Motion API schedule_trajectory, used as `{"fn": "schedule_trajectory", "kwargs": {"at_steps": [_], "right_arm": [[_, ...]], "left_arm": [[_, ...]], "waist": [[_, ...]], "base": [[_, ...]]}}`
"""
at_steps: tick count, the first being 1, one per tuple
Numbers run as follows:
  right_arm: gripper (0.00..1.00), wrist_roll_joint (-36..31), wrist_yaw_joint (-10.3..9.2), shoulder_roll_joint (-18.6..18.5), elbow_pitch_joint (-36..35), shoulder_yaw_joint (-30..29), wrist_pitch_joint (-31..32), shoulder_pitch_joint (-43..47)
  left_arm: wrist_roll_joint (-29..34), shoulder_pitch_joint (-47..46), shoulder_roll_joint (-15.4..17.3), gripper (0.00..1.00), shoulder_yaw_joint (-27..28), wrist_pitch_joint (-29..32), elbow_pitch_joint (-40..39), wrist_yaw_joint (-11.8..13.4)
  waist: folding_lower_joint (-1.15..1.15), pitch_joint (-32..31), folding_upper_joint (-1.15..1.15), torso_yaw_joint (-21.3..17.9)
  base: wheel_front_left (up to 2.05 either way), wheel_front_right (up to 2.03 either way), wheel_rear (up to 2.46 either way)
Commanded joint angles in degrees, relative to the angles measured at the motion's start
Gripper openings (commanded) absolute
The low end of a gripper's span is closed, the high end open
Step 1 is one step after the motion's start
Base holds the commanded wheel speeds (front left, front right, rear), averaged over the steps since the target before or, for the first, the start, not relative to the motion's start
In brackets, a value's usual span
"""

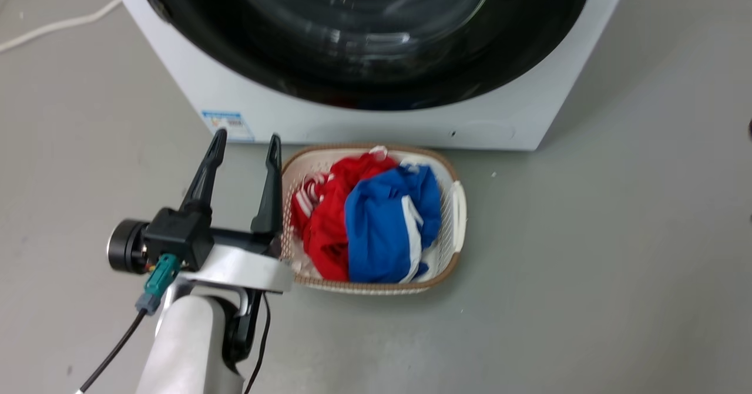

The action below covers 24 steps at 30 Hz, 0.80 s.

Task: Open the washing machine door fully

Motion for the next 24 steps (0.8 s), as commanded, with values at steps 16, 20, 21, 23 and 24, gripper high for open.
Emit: {"fn": "schedule_trajectory", "kwargs": {"at_steps": [16, 20, 21, 23, 24], "right_arm": [[0.0, -14.31, 0.14, -0.79, 13.8, 14.78, 7.52, -25.98], [0.0, -15.57, 0.14, 0.11, 14.15, 15.68, 7.59, -29.06], [0.0, -16.14, 0.14, 0.26, 14.25, 16.18, 7.88, -29.42], [0.0, -16.42, 0.14, 0.41, 14.37, 16.48, 8.06, -29.98], [0.0, -16.75, 0.14, 0.4, 14.44, 16.72, 8.4, -30.33]], "left_arm": [[0.5, -6.39, -0.88, 1.0, -2.37, -0.15, -5.17, 0.21], [0.36, -7.55, -0.96, 1.0, -2.73, -0.15, -5.81, 0.35], [0.37, -7.59, -0.96, 1.0, -2.75, -0.15, -5.95, 0.43], [0.34, -7.9, -0.98, 1.0, -2.87, -0.15, -6.23, 0.58], [0.36, -8.08, -1.0, 1.0, -2.93, -0.15, -6.36, 0.69]], "waist": [[0.0, 12.65, 0.0, 5.68], [0.0, 14.58, 0.0, 6.39], [0.0, 14.99, 0.0, 6.51], [0.0, 15.67, 0.0, 6.73], [0.0, 15.92, 0.0, 6.8]], "base": [[0.0, 0.0, 0.0], [0.0, 0.0, 0.0], [0.0, 0.0, 0.0], [0.0, 0.0, 0.0], [0.0, 0.0, 0.0]]}}
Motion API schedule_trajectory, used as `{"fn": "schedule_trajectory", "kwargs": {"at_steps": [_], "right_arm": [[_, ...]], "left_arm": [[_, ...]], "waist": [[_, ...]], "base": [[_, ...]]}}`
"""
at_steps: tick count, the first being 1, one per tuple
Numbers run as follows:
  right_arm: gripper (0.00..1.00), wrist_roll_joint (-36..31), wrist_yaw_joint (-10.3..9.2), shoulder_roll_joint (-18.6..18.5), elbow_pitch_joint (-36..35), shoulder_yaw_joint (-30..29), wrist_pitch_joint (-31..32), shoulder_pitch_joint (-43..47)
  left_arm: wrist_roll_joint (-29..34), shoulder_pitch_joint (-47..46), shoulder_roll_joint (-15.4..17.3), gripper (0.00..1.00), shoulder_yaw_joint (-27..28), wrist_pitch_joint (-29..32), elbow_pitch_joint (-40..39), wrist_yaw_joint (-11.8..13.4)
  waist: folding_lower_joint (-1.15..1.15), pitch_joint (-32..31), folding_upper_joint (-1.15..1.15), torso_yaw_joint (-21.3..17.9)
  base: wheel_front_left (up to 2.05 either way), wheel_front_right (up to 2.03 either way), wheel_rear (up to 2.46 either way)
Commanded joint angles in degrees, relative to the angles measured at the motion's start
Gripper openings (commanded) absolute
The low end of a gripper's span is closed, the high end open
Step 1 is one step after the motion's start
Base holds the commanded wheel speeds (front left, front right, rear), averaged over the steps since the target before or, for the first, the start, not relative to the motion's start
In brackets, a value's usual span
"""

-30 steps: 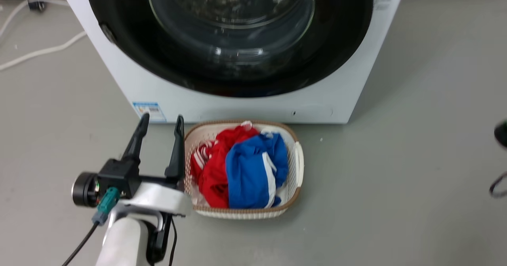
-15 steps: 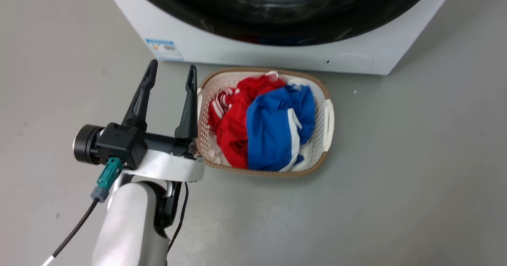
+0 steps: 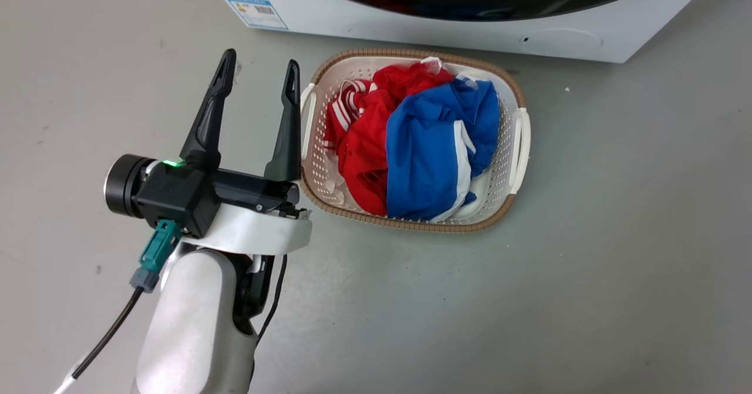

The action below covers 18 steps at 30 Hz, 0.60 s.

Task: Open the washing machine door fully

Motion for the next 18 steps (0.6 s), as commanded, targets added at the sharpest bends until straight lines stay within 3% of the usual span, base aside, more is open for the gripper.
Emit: {"fn": "schedule_trajectory", "kwargs": {"at_steps": [1, 11, 18], "right_arm": [[0.0, -0.22, 0.14, 0.72, 0.41, 0.46, 0.97, -0.38], [0.0, -1.02, 0.15, 0.37, -0.1, 1.79, 6.52, 1.07], [0.0, -1.84, 0.14, 0.74, -5.73, 4.93, 12.86, 8.41]], "left_arm": [[0.01, -0.97, -0.09, 1.0, -0.09, -0.15, -0.37, 0.26], [-0.2, -0.36, -0.1, 1.0, -0.42, -0.15, 0.19, 0.81], [-0.21, 1.88, -0.07, 1.0, 0.38, -0.15, 1.6, 0.51]], "waist": [[-0.01, 0.58, 0.0, 0.3], [-0.01, -0.3, 0.0, -0.42], [-0.01, -4.17, 0.0, -2.0]], "base": [[0.0, 0.0, 0.0], [0.0, 0.0, 0.0], [0.0, 0.0, 0.0]]}}
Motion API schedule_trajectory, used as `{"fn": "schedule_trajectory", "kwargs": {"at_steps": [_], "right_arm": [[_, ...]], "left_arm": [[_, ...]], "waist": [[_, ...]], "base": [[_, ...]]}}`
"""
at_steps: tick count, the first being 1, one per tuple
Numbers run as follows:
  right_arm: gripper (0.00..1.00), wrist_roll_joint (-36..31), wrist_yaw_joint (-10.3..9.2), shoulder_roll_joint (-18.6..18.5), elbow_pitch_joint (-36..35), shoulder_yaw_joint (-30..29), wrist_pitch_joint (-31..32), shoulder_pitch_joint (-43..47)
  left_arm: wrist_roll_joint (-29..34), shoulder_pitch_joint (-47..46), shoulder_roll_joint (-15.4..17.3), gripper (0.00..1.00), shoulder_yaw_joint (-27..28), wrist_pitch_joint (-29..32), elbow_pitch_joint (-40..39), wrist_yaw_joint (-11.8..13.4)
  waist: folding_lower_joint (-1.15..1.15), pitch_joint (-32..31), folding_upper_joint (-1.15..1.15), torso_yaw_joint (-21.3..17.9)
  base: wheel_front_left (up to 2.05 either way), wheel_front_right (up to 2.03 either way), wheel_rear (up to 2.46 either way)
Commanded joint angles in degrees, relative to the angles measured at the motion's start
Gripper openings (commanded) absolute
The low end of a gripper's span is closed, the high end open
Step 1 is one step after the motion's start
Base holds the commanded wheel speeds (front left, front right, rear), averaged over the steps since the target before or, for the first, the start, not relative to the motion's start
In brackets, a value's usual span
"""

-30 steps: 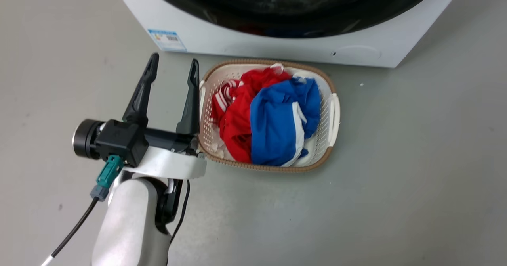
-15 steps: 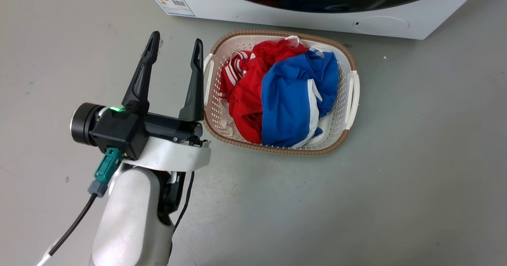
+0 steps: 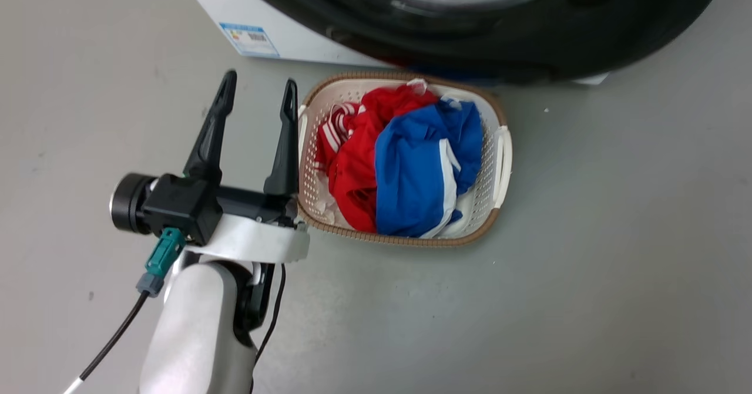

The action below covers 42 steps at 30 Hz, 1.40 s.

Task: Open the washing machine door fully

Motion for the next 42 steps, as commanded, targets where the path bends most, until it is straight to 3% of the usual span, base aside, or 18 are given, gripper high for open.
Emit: {"fn": "schedule_trajectory", "kwargs": {"at_steps": [1, 11, 24, 35, 42], "right_arm": [[0.0, 0.41, 0.14, 0.89, -0.47, 0.22, 0.37, 0.94], [0.0, 1.69, 0.15, 2.69, -8.49, 1.4, 7.17, 14.78], [0.0, 3.3, 0.15, 9.36, -20.67, 1.52, 12.48, 34.52], [0.0, 4.17, 0.15, 15.06, -28.07, 1.05, 15.3, 43.65], [0.0, 6.37, 0.15, 16.77, -31.64, 4.02, 14.59, 48.12]], "left_arm": [[-0.35, 0.9, 0.0, 1.0, 0.08, -0.15, 0.37, -0.2], [0.19, 5.62, 0.05, 1.0, 0.23, -0.15, 5.14, -2.25], [-0.23, 13.15, 0.23, 1.0, 0.13, -0.15, 8.72, -2.74], [-0.58, 15.73, 0.11, 1.0, -0.33, -0.15, 9.58, -2.61], [-0.7, 16.17, 0.06, 1.0, -0.57, -0.15, 10.24, -2.12]], "waist": [[-0.01, -1.38, 0.0, -0.72], [-0.01, -9.53, 0.0, -2.06], [-0.01, -19.85, 0.0, -0.9], [-0.01, -23.0, 0.0, 1.06], [-0.01, -23.85, 0.0, 1.11]], "base": [[0.0, 0.0, 0.0], [0.0, 0.0, 0.0], [0.0, 0.0, 0.0], [0.0, 0.0, 0.0], [0.0, 0.0, 0.0]]}}
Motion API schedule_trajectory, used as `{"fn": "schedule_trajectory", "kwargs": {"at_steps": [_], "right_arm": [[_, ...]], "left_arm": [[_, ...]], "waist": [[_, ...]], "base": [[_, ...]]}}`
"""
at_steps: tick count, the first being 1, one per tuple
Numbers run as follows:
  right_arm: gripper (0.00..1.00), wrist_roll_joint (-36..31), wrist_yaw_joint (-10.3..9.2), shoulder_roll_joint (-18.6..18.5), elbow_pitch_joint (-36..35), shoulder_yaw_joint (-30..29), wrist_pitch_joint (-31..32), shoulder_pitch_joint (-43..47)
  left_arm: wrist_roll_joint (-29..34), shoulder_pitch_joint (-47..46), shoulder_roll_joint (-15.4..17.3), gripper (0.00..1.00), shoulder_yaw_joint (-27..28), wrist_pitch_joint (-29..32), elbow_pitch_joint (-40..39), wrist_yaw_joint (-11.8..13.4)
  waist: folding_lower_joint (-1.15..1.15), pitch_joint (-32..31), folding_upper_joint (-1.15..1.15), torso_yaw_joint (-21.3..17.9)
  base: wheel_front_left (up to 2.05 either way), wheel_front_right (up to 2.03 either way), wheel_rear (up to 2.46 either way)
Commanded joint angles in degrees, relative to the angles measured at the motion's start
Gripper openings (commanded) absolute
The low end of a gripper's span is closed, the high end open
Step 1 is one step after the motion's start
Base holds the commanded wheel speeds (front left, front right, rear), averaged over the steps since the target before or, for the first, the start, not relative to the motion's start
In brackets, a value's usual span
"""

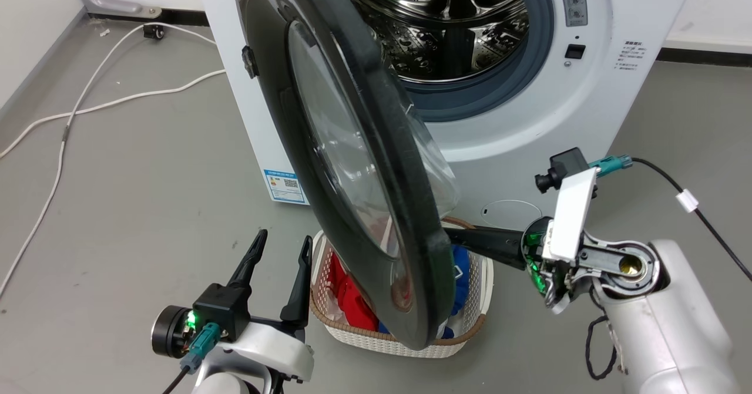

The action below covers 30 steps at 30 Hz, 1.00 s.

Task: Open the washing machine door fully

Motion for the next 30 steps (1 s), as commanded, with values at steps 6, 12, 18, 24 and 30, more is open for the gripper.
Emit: {"fn": "schedule_trajectory", "kwargs": {"at_steps": [6, 12, 18, 24, 30], "right_arm": [[0.0, 4.4, 0.15, 0.58, -3.0, 5.02, -4.57, 2.65], [0.0, 4.39, 0.15, 0.4, -6.34, 5.37, -14.13, 3.05], [0.0, -1.93, 0.15, -1.29, -12.21, 0.58, -26.48, 6.21], [0.0, -9.85, 0.15, -4.14, -18.73, -5.94, -38.07, 13.54], [0.43, -18.19, 0.15, -5.48, -24.59, -11.36, -45.99, 22.64]], "left_arm": [[-0.31, 0.6, -0.04, 1.0, -0.01, -0.15, 0.46, 0.31], [-0.18, 1.67, 0.08, 1.0, 0.76, -0.15, 0.98, 0.6], [-0.15, 2.23, 0.42, 1.0, 1.49, -0.15, 1.28, 0.58], [-0.2, 2.53, 0.63, 1.0, 2.18, -0.15, 1.86, 0.78], [-0.64, 2.83, 0.94, 1.0, 3.05, -0.15, 2.51, 0.92]], "waist": [[0.01, -0.73, 0.0, -0.71], [0.01, -2.14, 0.0, -2.34], [0.01, -3.07, 0.0, -4.03], [0.01, -3.68, 0.0, -5.79], [0.01, -4.37, 0.0, -7.11]], "base": [[0.0, 0.0, 0.0], [0.0, 0.0, 0.0], [0.0, 0.0, 0.0], [0.0, 0.0, 0.0], [0.0, 0.0, 0.0]]}}
